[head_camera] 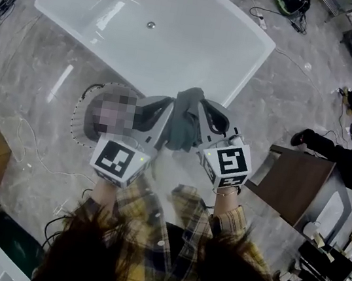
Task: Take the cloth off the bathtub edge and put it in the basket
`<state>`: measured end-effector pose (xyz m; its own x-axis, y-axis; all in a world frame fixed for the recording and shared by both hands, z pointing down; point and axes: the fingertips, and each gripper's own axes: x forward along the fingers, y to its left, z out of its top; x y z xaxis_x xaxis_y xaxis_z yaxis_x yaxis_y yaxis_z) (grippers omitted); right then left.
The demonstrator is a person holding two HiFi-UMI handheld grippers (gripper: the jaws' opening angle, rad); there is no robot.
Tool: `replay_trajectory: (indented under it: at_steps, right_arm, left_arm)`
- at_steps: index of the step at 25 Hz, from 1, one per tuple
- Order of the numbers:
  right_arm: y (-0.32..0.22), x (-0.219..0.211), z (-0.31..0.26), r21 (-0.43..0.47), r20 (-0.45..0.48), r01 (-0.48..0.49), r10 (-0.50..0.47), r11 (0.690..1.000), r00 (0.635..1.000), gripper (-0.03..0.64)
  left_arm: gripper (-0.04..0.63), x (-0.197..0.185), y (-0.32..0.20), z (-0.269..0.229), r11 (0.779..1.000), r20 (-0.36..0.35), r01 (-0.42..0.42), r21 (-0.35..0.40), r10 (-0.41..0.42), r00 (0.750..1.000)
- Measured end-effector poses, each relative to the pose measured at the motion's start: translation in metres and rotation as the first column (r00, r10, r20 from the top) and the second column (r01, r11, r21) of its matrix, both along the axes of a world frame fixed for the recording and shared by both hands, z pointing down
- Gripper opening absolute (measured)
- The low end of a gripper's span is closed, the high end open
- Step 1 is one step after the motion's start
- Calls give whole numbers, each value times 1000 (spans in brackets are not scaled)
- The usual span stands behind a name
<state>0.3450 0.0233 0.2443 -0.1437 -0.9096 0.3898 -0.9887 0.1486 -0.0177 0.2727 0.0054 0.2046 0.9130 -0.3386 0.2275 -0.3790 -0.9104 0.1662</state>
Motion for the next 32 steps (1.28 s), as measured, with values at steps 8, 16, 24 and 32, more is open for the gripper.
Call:
replay_trajectory:
  at_steps: [8, 16, 24, 32]
  right_arm:
    - [6, 4, 58, -76, 53, -24, 28, 997, 998, 17]
    - [12, 20, 113, -142, 200, -71, 99, 987, 975, 17]
    - [23, 31, 174, -229, 248, -85, 143, 970, 958, 18]
    - [33, 30, 236, -335, 241, -54, 141, 941, 960, 146]
  left_arm:
    - [23, 4, 12, 65, 997, 65, -35, -69, 40, 997]
    - [23, 15, 24, 126, 985, 124, -50, -167, 71, 990]
    - [25, 26, 28, 177, 962, 156, -21, -271, 65, 986]
    - [92, 36, 40, 240, 923, 198, 6, -384, 76, 977]
